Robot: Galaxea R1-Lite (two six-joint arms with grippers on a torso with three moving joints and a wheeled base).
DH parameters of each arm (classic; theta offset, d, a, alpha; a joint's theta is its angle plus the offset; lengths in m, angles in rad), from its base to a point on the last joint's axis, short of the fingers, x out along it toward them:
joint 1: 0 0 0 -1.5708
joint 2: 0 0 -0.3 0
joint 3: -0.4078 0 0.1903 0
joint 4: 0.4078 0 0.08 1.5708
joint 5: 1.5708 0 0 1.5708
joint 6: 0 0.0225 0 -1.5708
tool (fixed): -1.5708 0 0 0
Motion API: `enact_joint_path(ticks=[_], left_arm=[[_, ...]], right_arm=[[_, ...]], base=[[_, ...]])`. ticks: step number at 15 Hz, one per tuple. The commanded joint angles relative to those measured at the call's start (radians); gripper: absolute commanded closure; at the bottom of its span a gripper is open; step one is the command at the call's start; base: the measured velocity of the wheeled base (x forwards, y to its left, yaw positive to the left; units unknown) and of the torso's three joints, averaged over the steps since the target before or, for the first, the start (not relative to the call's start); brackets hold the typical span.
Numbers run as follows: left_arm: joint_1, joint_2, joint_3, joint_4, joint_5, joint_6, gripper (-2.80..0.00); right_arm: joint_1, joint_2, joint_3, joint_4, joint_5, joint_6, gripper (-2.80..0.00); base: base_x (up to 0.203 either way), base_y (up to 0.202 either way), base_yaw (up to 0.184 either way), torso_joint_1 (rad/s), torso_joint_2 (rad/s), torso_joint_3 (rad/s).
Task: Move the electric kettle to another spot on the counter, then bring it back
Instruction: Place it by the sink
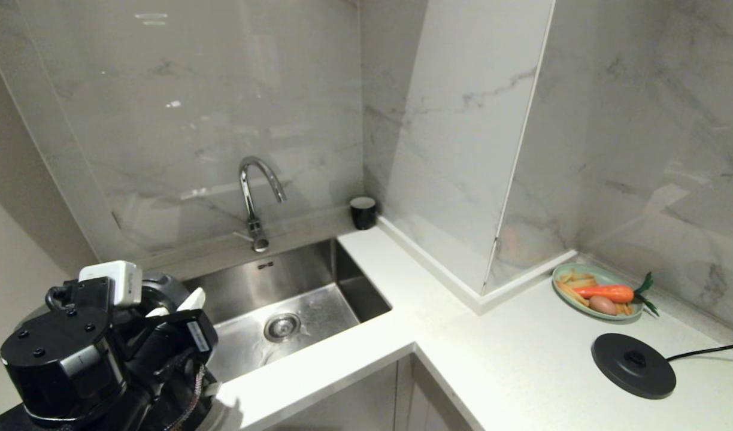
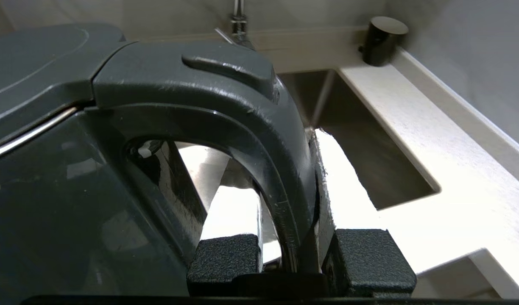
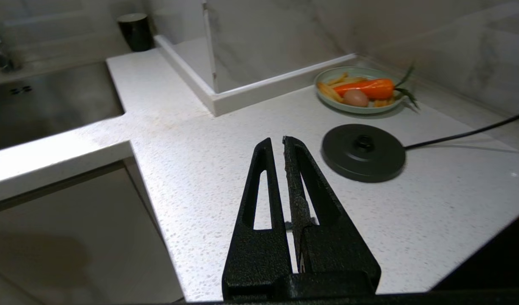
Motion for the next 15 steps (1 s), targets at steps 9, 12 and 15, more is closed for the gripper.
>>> enact_joint_path(ticks=[9, 12, 15], left_arm=[[0.357, 0.223, -0.193, -0.010, -0.097, 0.053, 0.00], [0.406, 0.331, -0.248, -0.034, -0.123, 0.060, 0.00], [0.435, 0.462, -0.251, -0.198, -0.135, 0.102, 0.00]], right_arm=[[0.000, 0.000, 0.000, -0.002, 0.000, -0.001, 0.00], [0.000, 0.000, 0.000, -0.002, 0.000, -0.001, 0.00], [0.000, 0.000, 0.000, -0.002, 0.000, -0.001, 0.00]], base=[[0.000, 0.000, 0.000, 0.000, 0.00, 0.000], [0.000, 0.000, 0.000, 0.000, 0.00, 0.000], [0.000, 0.000, 0.000, 0.000, 0.00, 0.000]])
